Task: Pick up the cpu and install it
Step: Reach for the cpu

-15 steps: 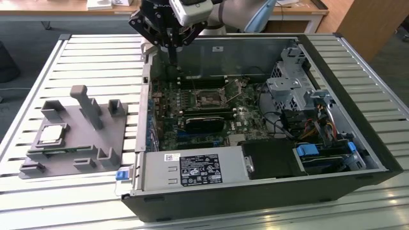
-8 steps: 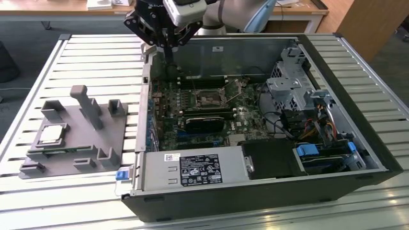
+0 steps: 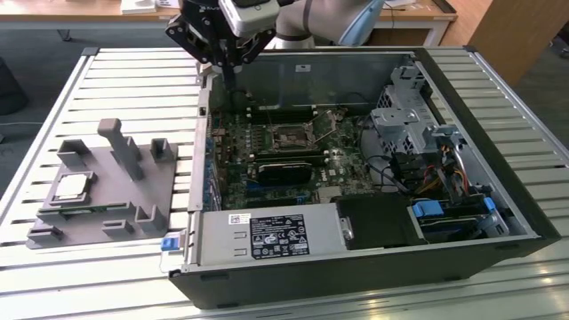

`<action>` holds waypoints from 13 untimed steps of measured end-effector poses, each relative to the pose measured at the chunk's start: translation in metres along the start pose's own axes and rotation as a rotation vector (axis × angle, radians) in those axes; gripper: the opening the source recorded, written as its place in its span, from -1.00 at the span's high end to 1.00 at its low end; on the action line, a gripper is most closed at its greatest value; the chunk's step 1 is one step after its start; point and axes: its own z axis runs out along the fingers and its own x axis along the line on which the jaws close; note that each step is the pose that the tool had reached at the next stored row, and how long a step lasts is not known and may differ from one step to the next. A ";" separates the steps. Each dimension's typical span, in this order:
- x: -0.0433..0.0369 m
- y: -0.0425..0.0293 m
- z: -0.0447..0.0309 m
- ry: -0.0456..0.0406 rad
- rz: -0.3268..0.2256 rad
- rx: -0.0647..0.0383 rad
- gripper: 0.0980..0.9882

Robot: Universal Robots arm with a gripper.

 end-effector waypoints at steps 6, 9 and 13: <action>0.0156 -0.0009 -0.0002 0.0000 0.000 0.000 0.98; 0.0259 -0.0011 -0.0004 0.0000 0.000 0.000 0.98; 0.0373 -0.0016 -0.0005 0.0000 0.000 0.000 0.98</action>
